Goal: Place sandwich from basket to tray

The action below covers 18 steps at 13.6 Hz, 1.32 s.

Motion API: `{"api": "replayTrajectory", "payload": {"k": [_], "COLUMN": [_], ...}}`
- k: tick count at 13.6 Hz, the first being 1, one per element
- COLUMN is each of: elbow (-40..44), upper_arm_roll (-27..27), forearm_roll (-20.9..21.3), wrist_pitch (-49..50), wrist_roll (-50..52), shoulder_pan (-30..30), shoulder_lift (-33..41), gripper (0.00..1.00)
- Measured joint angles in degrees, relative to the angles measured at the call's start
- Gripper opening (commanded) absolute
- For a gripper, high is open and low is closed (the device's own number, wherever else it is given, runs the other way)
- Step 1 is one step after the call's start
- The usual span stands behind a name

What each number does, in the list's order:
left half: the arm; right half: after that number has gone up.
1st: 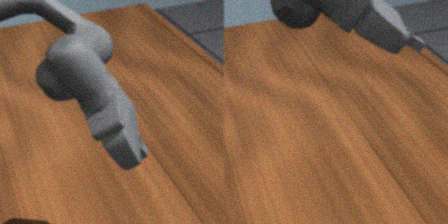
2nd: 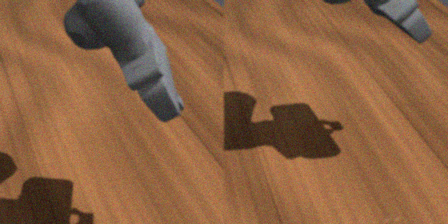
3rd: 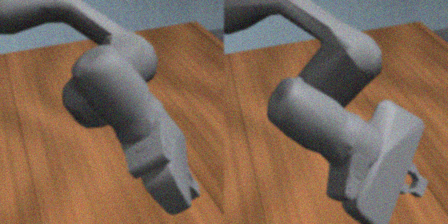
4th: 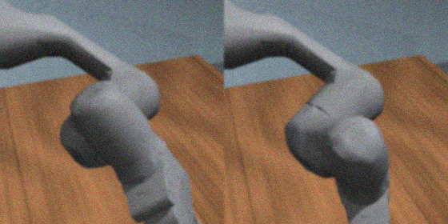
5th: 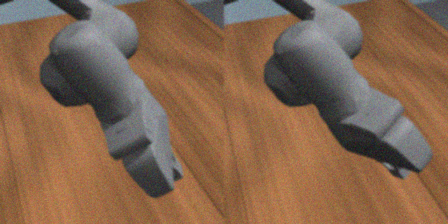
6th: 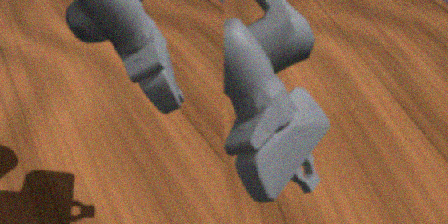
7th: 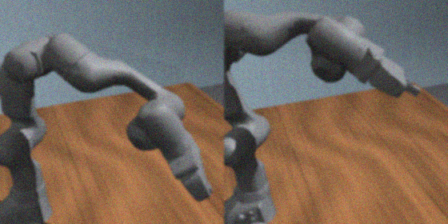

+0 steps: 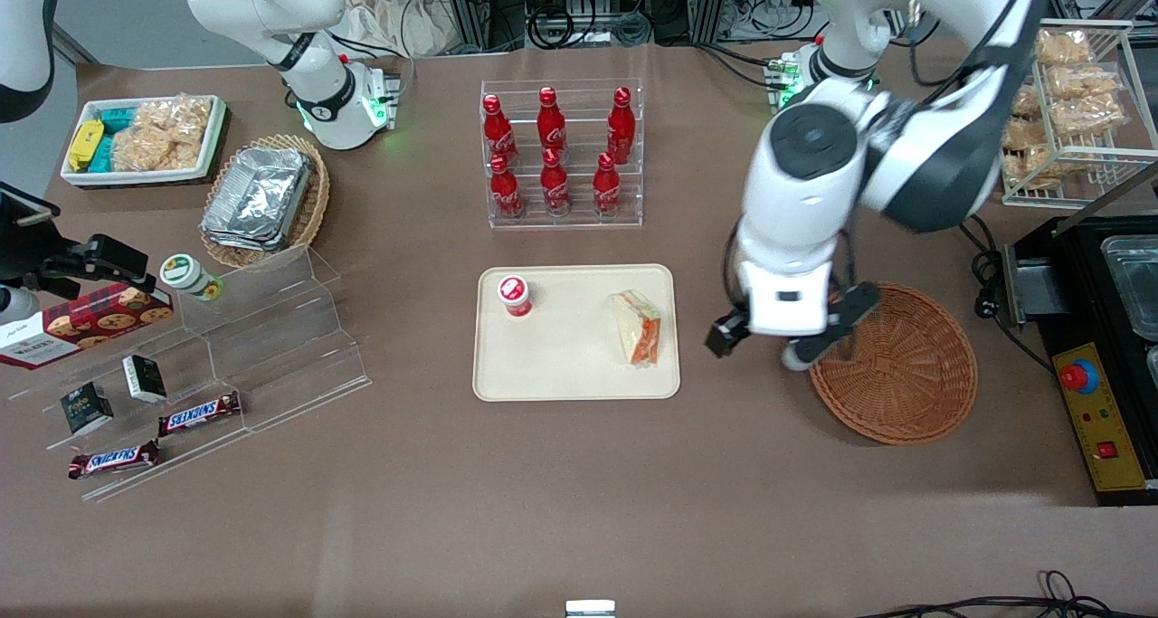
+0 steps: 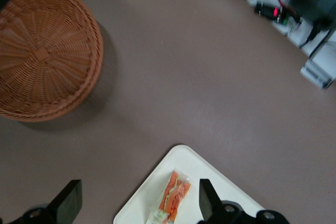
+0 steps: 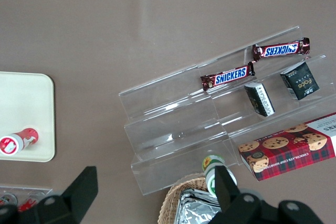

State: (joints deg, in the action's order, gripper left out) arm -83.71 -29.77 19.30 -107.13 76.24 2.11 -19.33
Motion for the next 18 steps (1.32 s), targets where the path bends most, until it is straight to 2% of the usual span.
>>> {"api": "replayTrajectory", "payload": {"k": [5, 9, 12, 15, 18], "elbow": [-0.4, -0.4, -0.5, -1.0, -4.0], "upper_arm_roll": [0.1, 0.9, 7.0, 17.9, 25.1], "forearm_roll": [-5.9, -10.4, -12.9, -14.2, -15.2], "wrist_pitch": [2.7, 6.8, 9.8, 12.8, 13.2], "wrist_roll": [-13.3, -30.3, -41.4, -53.9, -61.7], "shoulder_pan": [-7.9, -14.9, -13.6, -7.2, -2.6], "shoulder_lift": [3.7, 5.8, 8.4, 11.5, 14.8], "gripper": [1.00, 1.00, 1.00, 1.00, 1.00]}}
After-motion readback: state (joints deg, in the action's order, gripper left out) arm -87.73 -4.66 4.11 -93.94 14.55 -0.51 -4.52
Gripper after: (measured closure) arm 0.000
